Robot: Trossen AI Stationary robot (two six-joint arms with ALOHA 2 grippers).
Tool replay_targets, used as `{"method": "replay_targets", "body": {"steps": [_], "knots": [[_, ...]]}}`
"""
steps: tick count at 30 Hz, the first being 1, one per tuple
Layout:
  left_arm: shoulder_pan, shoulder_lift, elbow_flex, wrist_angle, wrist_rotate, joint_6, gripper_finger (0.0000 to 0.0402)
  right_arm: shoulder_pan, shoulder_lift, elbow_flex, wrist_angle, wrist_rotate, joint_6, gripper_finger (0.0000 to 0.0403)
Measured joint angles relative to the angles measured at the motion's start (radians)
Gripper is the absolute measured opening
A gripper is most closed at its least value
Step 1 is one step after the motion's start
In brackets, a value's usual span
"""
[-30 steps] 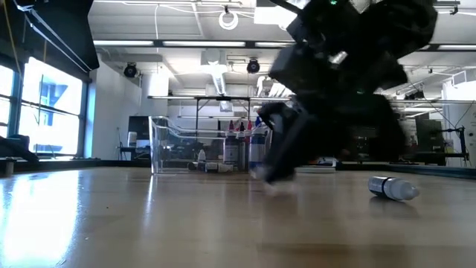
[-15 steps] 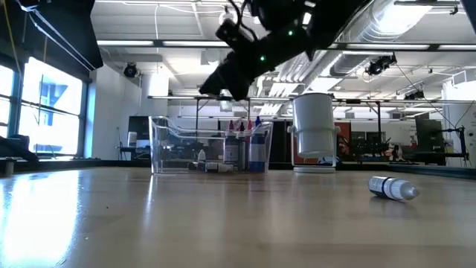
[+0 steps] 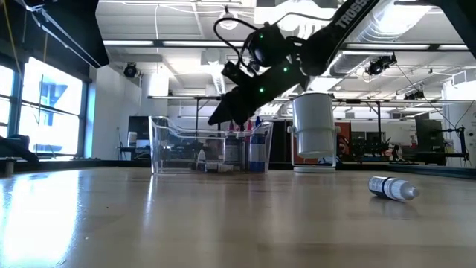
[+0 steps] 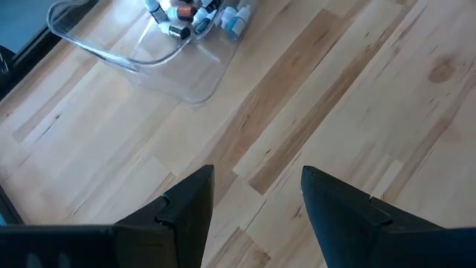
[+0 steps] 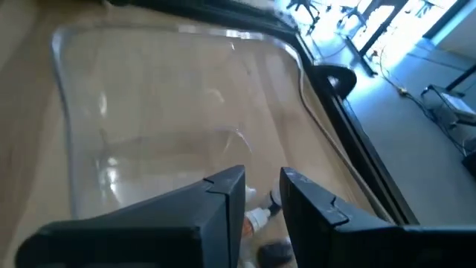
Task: Pick & Place food coloring
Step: Put the small green food coloring bottle into the transparent container
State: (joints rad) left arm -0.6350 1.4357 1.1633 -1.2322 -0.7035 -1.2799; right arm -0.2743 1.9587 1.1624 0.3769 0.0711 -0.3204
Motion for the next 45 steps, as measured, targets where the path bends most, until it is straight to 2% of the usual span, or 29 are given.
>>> {"method": "replay_targets", "body": {"steps": [4,9,14,17,22,24,26,29,33,35,39,42,45], "knots": [[0.000,0.000,0.000,0.001,-0.019,0.000,0.0199,0.047,-0.068,0.000,-0.070,0.021,-0.018,0.0090],[0.000,0.000,0.000,0.003,-0.025,0.000,0.0199,0.151,-0.193,0.002,-0.190,0.035,-0.066,0.0124],[0.000,0.000,0.000,0.012,-0.021,0.000,0.0199,0.279,-0.300,0.002,-0.413,0.029,-0.043,0.0155],[0.000,0.000,0.000,0.014,-0.020,0.000,0.0199,0.350,-0.332,0.002,-0.633,-0.008,0.060,0.0166],[0.000,0.000,0.000,0.023,-0.020,0.000,0.0199,0.433,-0.316,0.002,-0.902,-0.117,0.494,0.0167],[0.000,0.000,0.000,0.030,-0.019,0.000,0.0199,0.451,-0.299,0.002,-0.968,-0.159,0.557,0.0167],[0.000,0.000,0.000,0.033,-0.019,0.000,0.0199,0.473,-0.286,0.001,-1.020,-0.187,0.451,0.0167],[0.000,0.000,0.000,0.032,-0.018,0.000,0.0199,0.514,-0.264,0.001,-1.059,-0.218,0.189,0.0167],[0.000,0.000,0.000,0.028,-0.021,0.016,0.0199,0.569,-0.240,0.001,-1.021,-0.360,0.037,0.0167],[0.000,0.000,0.000,0.028,-0.021,0.038,0.0199,0.594,-0.226,0.001,-0.980,-0.397,-0.010,0.0165],[0.000,0.000,0.000,0.029,-0.022,0.054,0.0199,0.635,-0.202,0.001,-0.904,-0.349,-0.063,0.0159],[0.000,0.000,0.000,0.030,-0.022,0.054,0.0199,0.647,-0.173,0.001,-0.901,-0.305,-0.081,0.0153],[0.000,0.000,0.000,0.031,-0.023,0.056,0.0199,0.645,-0.143,0.001,-0.922,-0.309,-0.103,0.0145]]}}
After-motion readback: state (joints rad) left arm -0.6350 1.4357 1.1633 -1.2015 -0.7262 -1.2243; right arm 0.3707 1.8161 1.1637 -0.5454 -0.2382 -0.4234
